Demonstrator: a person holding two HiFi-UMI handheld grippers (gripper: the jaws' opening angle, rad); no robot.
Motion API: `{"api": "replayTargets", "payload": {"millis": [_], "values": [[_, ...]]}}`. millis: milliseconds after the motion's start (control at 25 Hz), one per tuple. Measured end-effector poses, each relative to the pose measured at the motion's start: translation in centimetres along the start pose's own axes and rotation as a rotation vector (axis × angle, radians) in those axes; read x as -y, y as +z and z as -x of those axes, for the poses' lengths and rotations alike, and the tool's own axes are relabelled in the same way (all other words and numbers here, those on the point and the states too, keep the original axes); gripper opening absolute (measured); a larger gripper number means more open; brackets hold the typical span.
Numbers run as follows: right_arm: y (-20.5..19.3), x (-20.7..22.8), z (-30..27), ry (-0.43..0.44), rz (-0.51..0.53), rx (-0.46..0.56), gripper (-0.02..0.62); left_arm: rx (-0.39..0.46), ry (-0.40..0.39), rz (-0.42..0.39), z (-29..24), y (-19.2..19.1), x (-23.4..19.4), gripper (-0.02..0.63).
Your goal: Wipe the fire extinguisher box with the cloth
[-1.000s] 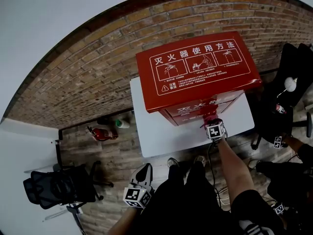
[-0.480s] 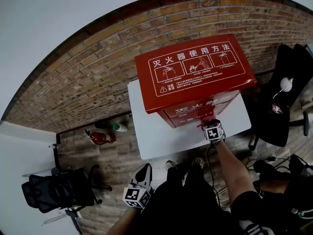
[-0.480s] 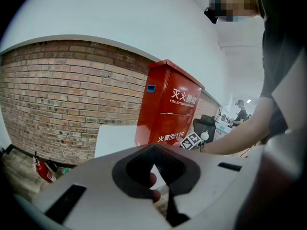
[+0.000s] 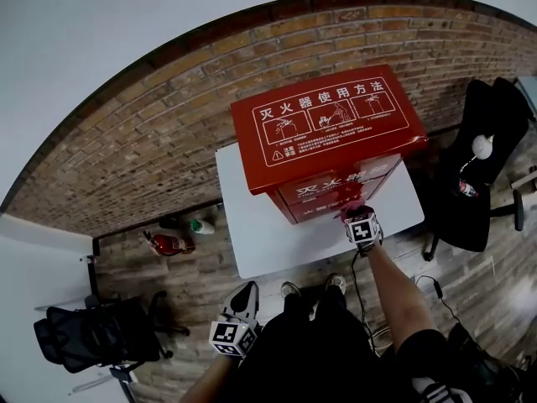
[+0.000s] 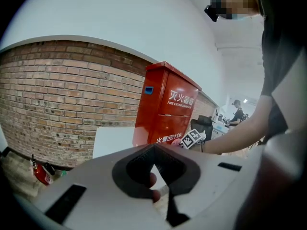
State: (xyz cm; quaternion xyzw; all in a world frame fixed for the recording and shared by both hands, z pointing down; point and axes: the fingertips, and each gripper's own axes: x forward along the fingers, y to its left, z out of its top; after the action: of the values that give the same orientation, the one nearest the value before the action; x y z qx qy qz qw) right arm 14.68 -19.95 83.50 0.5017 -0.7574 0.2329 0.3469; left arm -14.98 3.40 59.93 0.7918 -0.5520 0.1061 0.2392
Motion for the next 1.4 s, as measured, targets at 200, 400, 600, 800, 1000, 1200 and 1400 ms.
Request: {"api": "replayTargets", "payload": {"millis": [200,400,600,800,1000,1200,1400], "values": [[1.3,0.2,0.9,-0.008,0.017,0.042,0.091,0.015,-0.017,-0.019,0.0,0.6,0.1,0.017],[2.4,0.0,2.3,-0.014,0.021,0.065,0.091,0.02,-0.034,-0.022,0.1,0.7,0.1,0.017],[3.8,-0.4,4.3,-0.022,0.02,0.077,0.091,0.03,-0.056,-0.022,-0.2,1.0,0.5,0.017],[5.5,-0.5,6.2,-0.027,0.018,0.107,0.091,0.044,-0.081,-0.029,-0.8,1.3,0.8,0.017],[6.6,-0.5,7.3,-0.017,0.007,0.149,0.091,0.057,-0.104,-0.022,-1.3,1.8,1.3,0.017],[7.9,-0.6,8.8,-0.018,0.004,0.166,0.091,0.061,-0.123,-0.024,-1.9,2.0,1.5,0.017],[8.8,-0.7,9.6,-0.023,0.009,0.182,0.091,0.074,-0.136,-0.015,-2.3,2.7,1.9,0.017]]}}
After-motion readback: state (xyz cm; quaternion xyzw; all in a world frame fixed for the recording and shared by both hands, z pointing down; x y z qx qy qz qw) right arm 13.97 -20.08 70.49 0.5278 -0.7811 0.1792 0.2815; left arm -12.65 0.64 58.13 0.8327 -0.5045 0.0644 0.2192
